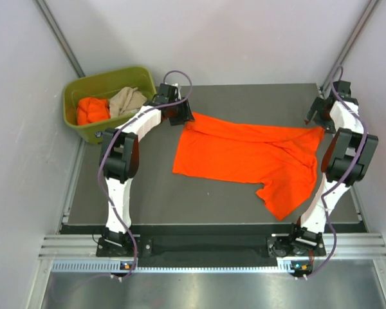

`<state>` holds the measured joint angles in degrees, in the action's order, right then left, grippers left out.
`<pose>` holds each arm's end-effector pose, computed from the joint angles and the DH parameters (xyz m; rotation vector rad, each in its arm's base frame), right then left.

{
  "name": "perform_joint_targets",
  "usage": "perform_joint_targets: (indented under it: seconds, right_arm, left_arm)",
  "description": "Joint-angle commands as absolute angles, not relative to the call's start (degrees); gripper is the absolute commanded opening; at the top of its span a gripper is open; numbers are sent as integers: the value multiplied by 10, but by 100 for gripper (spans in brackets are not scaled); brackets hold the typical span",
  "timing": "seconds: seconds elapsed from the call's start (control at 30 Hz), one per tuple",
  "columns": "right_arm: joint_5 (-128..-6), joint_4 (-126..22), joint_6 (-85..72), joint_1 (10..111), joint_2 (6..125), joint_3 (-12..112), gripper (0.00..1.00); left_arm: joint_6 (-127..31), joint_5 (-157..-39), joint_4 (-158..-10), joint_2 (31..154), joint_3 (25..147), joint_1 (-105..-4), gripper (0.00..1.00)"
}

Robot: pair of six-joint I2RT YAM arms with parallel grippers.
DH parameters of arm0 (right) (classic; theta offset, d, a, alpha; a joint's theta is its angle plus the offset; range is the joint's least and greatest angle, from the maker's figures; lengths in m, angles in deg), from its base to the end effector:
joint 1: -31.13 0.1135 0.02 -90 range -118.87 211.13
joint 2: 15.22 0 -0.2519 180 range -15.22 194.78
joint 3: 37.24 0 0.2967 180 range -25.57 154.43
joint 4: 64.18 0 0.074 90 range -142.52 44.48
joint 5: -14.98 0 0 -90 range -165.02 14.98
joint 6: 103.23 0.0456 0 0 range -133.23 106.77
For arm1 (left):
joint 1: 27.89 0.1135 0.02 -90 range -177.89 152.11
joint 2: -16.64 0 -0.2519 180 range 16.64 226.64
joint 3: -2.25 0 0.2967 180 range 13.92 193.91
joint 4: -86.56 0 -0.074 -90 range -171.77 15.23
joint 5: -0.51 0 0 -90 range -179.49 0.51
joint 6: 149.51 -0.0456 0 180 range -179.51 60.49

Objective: Fold and stack the t-shirts
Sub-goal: Fold the tshirt

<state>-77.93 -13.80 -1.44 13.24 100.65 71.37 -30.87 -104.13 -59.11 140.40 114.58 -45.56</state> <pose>0.4639 -0.1522 0.2017 0.6787 2.4874 -0.1052 0.5046 -0.1728 0.1795 -0.1065 2.4437 -0.6789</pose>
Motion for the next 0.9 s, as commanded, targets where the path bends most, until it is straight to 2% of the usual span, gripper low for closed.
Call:
perform_joint_targets:
  seconds: [0.0, 0.33, 0.73, 0.87]
  right_arm:
    - [-781, -130, -21, 122, 1041, 758, 81]
    - [-752, -167, -19, 81, 1067, 747, 65]
    - [-677, -184, -45, 60, 1078, 731, 66]
    - [-674, -187, -50, 60, 1097, 750, 66]
  left_arm:
    - [-356, -969, -647, 1415, 1192, -468, 58]
    - [-367, -972, -759, 1490, 1227, -470, 50]
    - [-378, -955, -769, 1550, 1254, -472, 55]
    - [-378, -962, -776, 1564, 1258, -472, 53]
